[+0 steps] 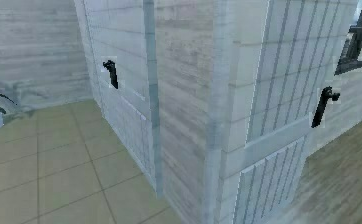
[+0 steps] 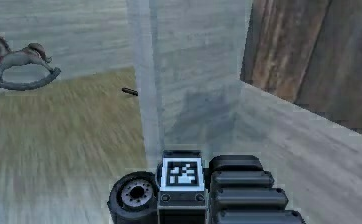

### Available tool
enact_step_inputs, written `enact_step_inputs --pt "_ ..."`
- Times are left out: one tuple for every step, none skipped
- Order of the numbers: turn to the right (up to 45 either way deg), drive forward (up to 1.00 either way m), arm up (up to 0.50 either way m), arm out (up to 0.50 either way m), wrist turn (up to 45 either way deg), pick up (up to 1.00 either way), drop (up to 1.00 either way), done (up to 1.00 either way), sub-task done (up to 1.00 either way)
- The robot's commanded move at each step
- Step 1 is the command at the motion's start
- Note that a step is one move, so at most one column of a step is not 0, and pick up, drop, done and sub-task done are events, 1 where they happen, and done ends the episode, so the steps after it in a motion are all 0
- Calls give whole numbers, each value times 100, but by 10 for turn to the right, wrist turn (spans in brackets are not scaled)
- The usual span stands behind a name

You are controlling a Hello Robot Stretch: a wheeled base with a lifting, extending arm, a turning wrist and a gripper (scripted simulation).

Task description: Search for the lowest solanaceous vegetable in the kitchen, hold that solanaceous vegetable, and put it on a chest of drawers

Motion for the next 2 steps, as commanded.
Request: enact_step_inputs --pt "60 0 0 0 0 0 0 0 0" --pt "0 30 0 0 0 0 0 0 0"
